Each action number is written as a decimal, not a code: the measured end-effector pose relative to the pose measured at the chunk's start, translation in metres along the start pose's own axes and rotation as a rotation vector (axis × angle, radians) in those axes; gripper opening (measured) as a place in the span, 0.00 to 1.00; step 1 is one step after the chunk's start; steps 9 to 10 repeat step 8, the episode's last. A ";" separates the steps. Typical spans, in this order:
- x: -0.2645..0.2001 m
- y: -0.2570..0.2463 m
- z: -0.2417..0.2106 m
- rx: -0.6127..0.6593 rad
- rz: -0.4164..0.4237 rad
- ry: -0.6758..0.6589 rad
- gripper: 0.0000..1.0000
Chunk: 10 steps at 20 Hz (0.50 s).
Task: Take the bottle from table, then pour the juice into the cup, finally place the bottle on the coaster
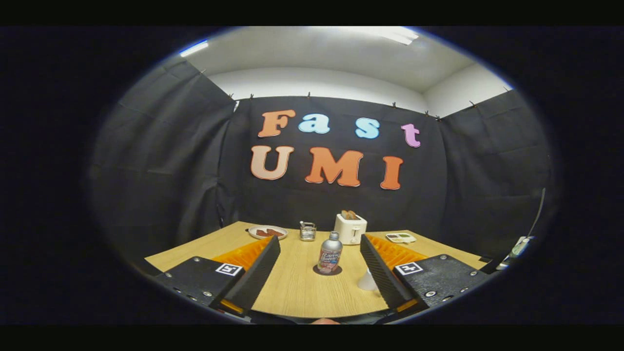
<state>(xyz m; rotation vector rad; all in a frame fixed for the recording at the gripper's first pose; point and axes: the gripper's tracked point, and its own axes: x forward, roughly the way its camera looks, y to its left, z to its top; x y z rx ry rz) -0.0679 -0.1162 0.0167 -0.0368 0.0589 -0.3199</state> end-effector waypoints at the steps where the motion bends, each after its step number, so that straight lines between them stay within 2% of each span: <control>1: -0.001 0.003 0.001 -0.001 0.008 -0.005 0.98; 10: -0.006 -0.004 0.012 0.034 0.012 -0.043 0.98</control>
